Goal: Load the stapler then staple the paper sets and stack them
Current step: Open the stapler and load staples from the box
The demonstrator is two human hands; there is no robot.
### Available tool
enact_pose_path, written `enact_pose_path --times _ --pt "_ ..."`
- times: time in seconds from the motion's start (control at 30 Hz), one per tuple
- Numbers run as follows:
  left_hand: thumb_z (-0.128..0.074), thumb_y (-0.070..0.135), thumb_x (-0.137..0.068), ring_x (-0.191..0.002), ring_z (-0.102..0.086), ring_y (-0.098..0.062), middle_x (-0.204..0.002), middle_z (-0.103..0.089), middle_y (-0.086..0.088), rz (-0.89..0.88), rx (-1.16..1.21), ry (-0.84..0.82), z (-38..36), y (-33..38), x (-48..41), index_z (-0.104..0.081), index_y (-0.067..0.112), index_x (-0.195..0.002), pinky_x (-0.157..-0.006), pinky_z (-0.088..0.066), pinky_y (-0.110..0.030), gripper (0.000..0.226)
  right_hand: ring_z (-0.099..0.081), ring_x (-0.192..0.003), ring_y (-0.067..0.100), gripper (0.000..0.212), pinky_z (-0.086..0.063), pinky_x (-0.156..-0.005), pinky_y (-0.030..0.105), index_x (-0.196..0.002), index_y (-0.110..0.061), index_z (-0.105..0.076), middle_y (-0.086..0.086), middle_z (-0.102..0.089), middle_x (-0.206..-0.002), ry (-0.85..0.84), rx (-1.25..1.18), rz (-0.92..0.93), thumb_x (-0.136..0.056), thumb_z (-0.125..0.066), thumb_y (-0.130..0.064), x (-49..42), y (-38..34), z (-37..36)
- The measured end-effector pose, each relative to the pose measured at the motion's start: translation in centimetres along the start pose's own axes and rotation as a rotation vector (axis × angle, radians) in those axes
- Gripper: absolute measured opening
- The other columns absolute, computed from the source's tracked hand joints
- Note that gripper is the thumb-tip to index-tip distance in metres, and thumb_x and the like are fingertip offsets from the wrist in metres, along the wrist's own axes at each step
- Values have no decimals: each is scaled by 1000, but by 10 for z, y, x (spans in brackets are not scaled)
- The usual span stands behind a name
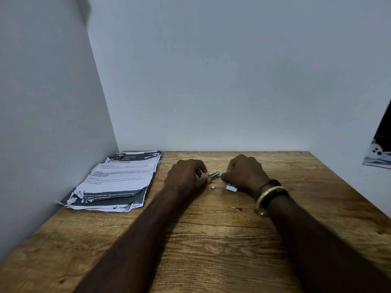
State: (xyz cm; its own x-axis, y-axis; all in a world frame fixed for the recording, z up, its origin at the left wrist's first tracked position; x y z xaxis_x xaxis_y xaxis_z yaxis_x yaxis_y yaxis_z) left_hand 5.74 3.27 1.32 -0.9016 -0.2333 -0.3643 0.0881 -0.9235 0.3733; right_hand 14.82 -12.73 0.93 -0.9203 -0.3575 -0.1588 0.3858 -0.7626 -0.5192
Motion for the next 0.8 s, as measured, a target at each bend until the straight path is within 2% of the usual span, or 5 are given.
enact_pose_path --times 0.17,0.3,0.5,0.7,0.8 --pt "-69 47 -87 -103 -62 -13 -109 -70 7 -91 0 166 13 12 3 -69 30 -117 -88 -49 -33 34 -73 -72 23 22 -59 -66 38 -71 -10 -74 5 -75 -75 96 -322 -47 -72 -82 -29 -2 6 13" --pt "-69 33 -89 -71 -68 -8 -84 -73 7 -122 216 372 36 33 11 -74 23 -98 -74 -54 -31 14 -61 -40 7 29 -53 -46 25 -74 -9 -68 5 -71 -66 80 -640 -104 -73 -88 -30 -3 10 8" --pt "-78 47 -78 -70 -69 -7 -77 -75 7 106 367 257 19 33 14 -66 23 -94 -67 -50 -26 31 -67 -48 15 35 -59 -53 29 -85 -6 -65 16 -74 -78 60 -947 -179 -78 -90 -30 0 9 -5" --pt "-78 13 -81 -71 -77 -28 -74 -76 -16 381 878 243 10 1 14 -67 5 -87 -80 -63 -49 15 -71 -50 20 30 -58 -46 27 -91 -8 -64 17 -75 -80 -124 -1096 -129 -85 -85 -30 1 -8 -19" --pt "-79 10 -82 -71 -75 -31 -77 -73 -21 466 1122 187 2 -1 15 -64 1 -88 -77 -64 -45 19 -73 -51 21 25 -58 -44 27 -88 -9 -64 14 -76 -69 -165 -1105 -101 -86 -84 -25 3 -12 -24"
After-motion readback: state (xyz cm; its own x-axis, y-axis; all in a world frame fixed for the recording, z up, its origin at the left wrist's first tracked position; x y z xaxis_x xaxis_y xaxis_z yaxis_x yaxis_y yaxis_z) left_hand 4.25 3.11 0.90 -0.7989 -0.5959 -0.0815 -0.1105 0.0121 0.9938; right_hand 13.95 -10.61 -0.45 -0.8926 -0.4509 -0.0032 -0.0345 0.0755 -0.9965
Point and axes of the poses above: each hand's wrist, its own x-axis away from the middle knuckle, its own z-axis out of the back of the hand, y = z × x, the point moved 8 cm from there along -x, towards the middle knuckle
